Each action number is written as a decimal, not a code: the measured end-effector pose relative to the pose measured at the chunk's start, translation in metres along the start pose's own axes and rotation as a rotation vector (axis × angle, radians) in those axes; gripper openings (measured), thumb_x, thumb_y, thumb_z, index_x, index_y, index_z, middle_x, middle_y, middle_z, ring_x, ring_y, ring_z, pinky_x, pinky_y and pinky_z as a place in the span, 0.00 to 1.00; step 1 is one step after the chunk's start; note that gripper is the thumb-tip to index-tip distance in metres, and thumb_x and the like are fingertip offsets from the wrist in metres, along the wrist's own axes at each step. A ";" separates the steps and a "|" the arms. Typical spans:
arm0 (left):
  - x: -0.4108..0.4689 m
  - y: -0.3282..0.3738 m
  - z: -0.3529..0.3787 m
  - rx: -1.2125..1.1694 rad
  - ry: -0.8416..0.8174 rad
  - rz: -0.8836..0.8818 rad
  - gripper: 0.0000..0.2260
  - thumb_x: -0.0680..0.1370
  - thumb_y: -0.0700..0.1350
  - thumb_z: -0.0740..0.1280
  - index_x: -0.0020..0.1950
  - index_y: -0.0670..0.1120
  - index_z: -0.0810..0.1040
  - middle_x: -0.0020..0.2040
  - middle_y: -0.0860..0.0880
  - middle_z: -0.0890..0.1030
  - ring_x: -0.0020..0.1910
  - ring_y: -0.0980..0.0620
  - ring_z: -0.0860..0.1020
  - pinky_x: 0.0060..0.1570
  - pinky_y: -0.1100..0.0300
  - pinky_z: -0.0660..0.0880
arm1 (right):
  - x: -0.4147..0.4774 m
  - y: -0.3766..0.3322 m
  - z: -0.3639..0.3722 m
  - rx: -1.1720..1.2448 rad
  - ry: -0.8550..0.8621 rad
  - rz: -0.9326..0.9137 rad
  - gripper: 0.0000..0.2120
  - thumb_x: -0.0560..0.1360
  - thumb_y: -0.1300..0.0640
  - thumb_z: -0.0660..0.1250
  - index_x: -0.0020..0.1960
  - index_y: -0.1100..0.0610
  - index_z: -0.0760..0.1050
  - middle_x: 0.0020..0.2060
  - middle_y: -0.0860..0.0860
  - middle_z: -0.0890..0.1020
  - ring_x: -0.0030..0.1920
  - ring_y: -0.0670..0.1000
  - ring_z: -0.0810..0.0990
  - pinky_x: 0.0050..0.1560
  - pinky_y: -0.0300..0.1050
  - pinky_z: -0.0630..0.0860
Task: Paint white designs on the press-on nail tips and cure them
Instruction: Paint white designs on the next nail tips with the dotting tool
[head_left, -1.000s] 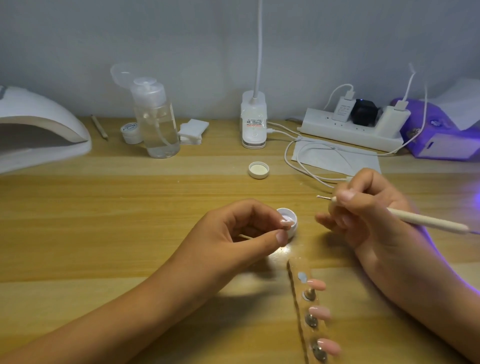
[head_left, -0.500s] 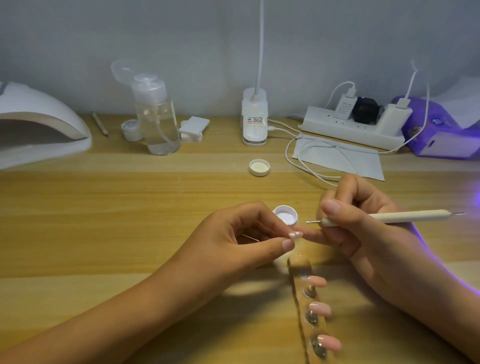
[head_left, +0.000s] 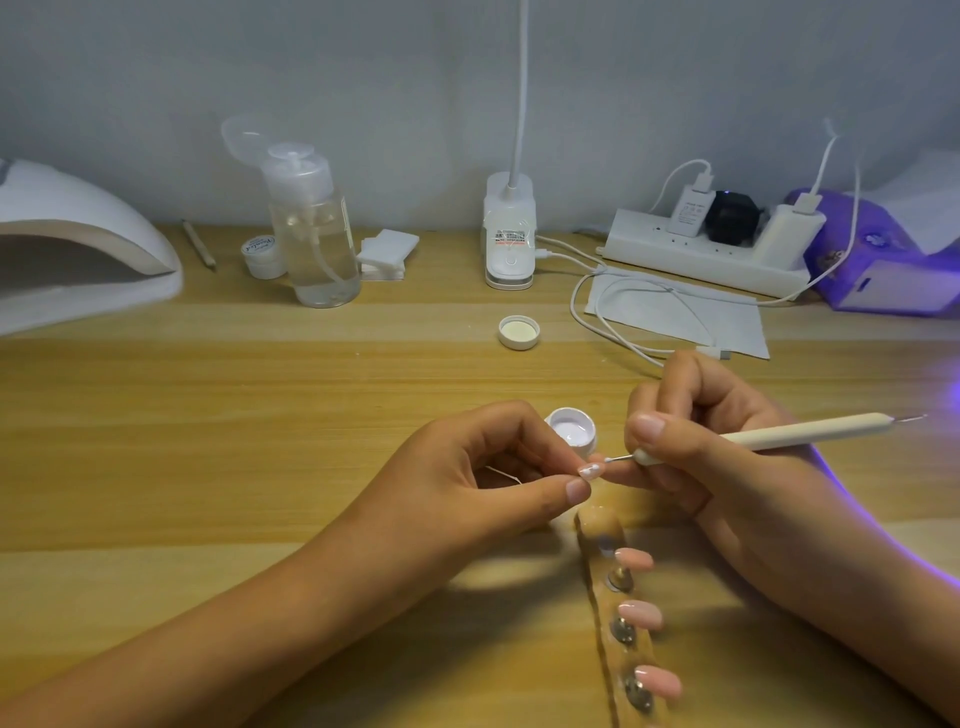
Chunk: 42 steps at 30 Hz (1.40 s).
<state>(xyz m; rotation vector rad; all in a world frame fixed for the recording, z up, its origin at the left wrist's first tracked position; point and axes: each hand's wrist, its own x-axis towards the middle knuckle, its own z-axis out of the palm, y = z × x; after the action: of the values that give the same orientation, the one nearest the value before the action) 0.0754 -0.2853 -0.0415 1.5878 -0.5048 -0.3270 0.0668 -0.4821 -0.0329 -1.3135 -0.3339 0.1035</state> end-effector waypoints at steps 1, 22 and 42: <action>0.000 0.000 0.000 -0.001 -0.002 -0.001 0.04 0.70 0.44 0.73 0.40 0.53 0.82 0.37 0.55 0.83 0.36 0.60 0.77 0.39 0.67 0.75 | 0.000 0.000 0.000 -0.003 -0.007 0.001 0.11 0.66 0.57 0.74 0.33 0.52 0.72 0.29 0.48 0.74 0.29 0.42 0.72 0.40 0.40 0.79; 0.000 -0.003 -0.001 0.009 -0.002 0.002 0.04 0.71 0.44 0.74 0.40 0.53 0.82 0.38 0.54 0.83 0.38 0.59 0.78 0.41 0.64 0.75 | 0.001 0.001 -0.001 -0.020 -0.001 0.013 0.09 0.67 0.57 0.71 0.33 0.52 0.72 0.29 0.49 0.74 0.29 0.42 0.72 0.40 0.39 0.79; -0.009 0.004 0.011 0.296 -0.021 0.168 0.04 0.74 0.43 0.74 0.46 0.51 0.82 0.42 0.56 0.84 0.36 0.63 0.80 0.37 0.74 0.71 | 0.010 -0.005 -0.007 0.047 0.250 0.018 0.10 0.71 0.55 0.68 0.31 0.50 0.73 0.27 0.49 0.69 0.27 0.42 0.70 0.36 0.40 0.79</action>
<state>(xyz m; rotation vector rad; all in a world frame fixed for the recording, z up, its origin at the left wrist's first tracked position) 0.0613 -0.2905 -0.0390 1.8144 -0.7238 -0.1455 0.0779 -0.4868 -0.0277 -1.2671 -0.1064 -0.0374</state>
